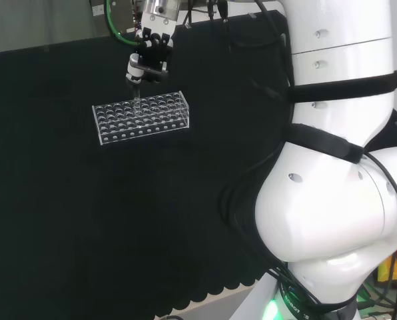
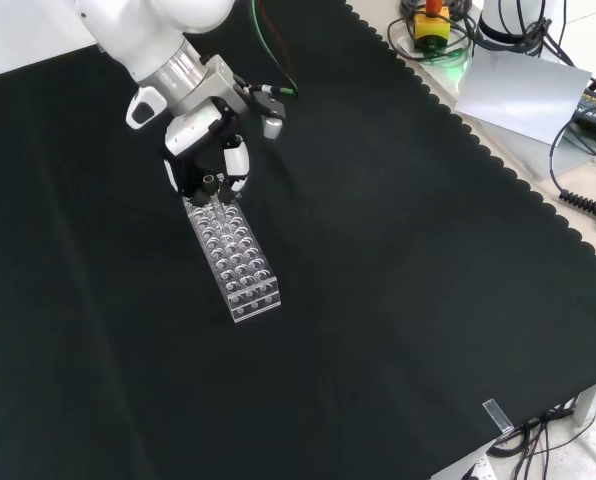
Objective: Put the test tube back in the rack.
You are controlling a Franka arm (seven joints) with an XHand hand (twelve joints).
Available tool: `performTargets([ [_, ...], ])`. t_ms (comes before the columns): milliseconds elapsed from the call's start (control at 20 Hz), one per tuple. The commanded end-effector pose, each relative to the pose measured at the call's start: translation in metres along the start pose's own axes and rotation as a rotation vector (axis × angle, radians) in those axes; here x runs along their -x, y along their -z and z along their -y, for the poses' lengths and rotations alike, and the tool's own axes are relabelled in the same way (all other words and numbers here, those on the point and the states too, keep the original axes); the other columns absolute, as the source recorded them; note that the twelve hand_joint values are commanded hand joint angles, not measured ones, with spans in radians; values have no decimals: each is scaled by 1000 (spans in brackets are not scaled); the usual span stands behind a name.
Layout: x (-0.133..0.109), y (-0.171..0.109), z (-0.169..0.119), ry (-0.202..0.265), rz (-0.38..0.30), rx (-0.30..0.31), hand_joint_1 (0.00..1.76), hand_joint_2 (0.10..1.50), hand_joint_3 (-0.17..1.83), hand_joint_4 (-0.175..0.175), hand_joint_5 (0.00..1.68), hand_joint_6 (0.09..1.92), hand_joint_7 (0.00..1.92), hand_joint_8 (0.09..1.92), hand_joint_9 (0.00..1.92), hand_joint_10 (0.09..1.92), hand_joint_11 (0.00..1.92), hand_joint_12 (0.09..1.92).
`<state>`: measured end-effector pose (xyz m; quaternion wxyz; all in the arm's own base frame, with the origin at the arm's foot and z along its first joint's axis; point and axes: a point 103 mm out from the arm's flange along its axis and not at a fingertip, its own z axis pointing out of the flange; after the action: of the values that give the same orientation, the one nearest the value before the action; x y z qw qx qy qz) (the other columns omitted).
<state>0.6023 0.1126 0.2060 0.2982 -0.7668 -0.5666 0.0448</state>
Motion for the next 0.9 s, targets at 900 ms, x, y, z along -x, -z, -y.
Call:
performTargets([
  [900, 8, -41, -18, 0, 16, -61, 1431, 576, 785, -175, 1229, 752, 1314, 792, 1243, 745, 1072, 1036],
])
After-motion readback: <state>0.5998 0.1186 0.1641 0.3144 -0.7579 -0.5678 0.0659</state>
